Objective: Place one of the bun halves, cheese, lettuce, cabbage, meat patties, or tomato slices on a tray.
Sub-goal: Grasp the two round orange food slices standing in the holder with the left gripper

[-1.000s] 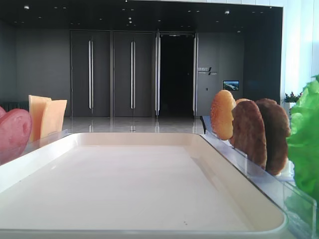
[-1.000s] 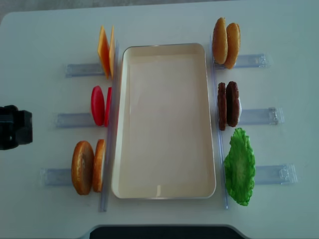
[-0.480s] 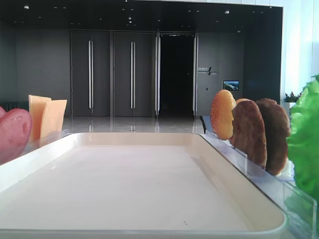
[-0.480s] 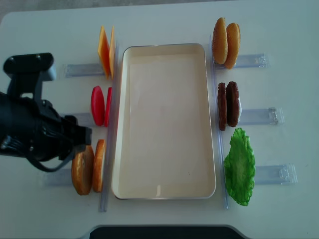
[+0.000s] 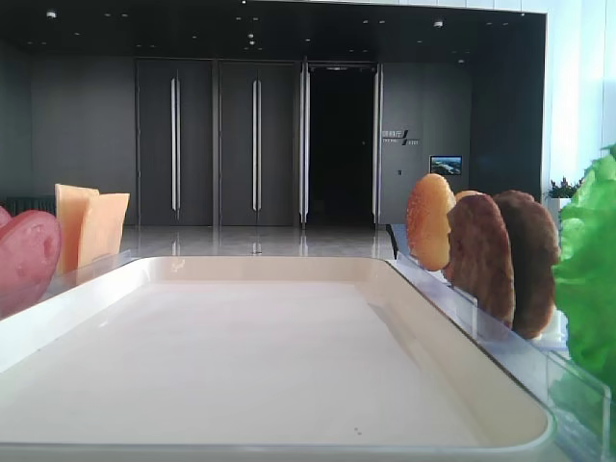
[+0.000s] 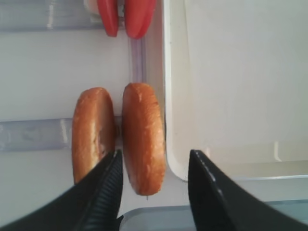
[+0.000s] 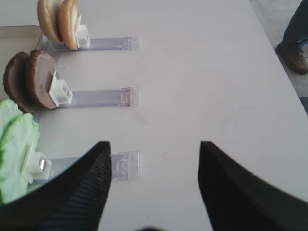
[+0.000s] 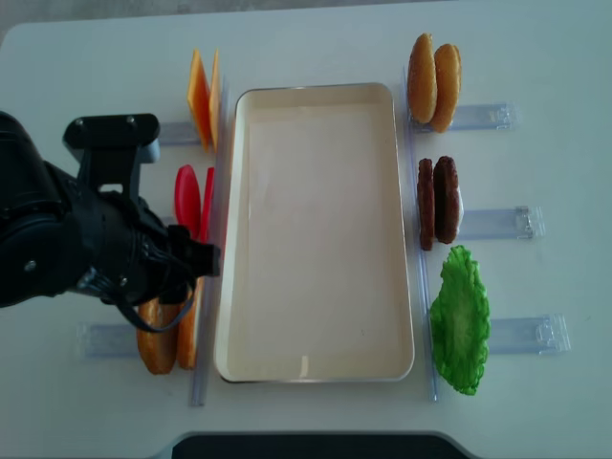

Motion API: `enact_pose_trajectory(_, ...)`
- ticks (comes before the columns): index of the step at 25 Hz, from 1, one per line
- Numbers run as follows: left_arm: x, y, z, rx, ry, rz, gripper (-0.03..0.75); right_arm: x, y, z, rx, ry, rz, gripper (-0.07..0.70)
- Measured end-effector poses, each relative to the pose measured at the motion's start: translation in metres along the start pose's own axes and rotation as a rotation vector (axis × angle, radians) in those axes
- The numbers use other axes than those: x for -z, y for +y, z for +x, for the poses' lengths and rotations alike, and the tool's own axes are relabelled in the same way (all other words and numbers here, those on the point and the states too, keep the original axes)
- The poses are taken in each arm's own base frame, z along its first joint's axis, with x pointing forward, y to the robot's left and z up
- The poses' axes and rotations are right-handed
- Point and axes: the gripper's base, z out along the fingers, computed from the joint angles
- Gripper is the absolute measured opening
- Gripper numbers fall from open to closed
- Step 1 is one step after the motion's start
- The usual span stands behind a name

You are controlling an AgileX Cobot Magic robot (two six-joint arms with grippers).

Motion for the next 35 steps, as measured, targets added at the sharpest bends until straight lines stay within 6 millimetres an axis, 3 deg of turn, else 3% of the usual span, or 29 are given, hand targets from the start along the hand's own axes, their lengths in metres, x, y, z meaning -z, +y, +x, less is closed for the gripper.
enact_pose_trajectory(7, -0.023, -0.011, -0.002, -0.012, 0.056, -0.025, 0.354, 0.0, 0.0, 0.0, 0.0, 0.0, 0.0, 0.388)
enact_pose_trajectory(15, -0.035, -0.011, 0.002, -0.018, 0.135, -0.092, 0.464, 0.0, 0.0, 0.0, 0.0, 0.0, 0.0, 0.388)
enact_pose_trajectory(26, -0.064, -0.018, 0.003, -0.059, 0.2, -0.166, 0.468, 0.0, 0.0, 0.0, 0.0, 0.0, 0.0, 0.388)
enact_pose_trajectory(35, -0.071, -0.018, 0.003, -0.079, 0.205, -0.189, 0.467, 0.0, 0.0, 0.0, 0.0, 0.0, 0.0, 0.388)
